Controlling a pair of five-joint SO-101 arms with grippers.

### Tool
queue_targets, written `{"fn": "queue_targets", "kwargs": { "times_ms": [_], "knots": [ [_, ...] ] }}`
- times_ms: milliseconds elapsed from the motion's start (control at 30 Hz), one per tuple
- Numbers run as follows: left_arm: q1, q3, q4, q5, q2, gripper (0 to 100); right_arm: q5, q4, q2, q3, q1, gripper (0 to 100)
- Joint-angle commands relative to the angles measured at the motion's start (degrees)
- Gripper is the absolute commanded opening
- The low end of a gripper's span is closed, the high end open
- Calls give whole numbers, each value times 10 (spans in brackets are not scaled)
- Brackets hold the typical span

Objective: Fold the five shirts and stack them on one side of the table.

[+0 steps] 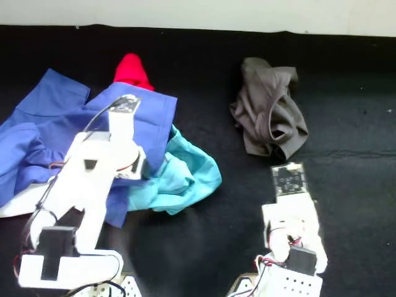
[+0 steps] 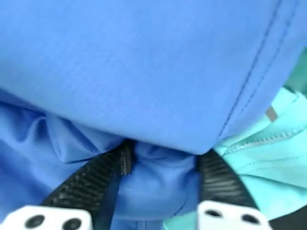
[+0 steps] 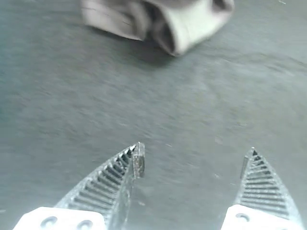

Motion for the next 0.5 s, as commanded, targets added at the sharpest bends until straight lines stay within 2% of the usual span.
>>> {"fn": "queue_targets", "kwargs": {
  "times_ms": [0, 133, 233, 333, 467],
  "knots": [
    [-148, 8, -20, -40, -15, 24, -3, -22, -1, -33, 78, 315],
    [-329, -60, -9, -74, -15, 8, -23, -22, 2, -113, 99, 315],
    [-444, -158, 40, -85, -15, 8, -25, -22, 7, -156, 98, 315],
    [-517, -263, 84, -84, -15, 8, -25, -22, 62, -215, 98, 315],
    [-575, -420, 138, -82, -15, 8, -26, -5, 226, -335, 95, 315]
  ]
}}
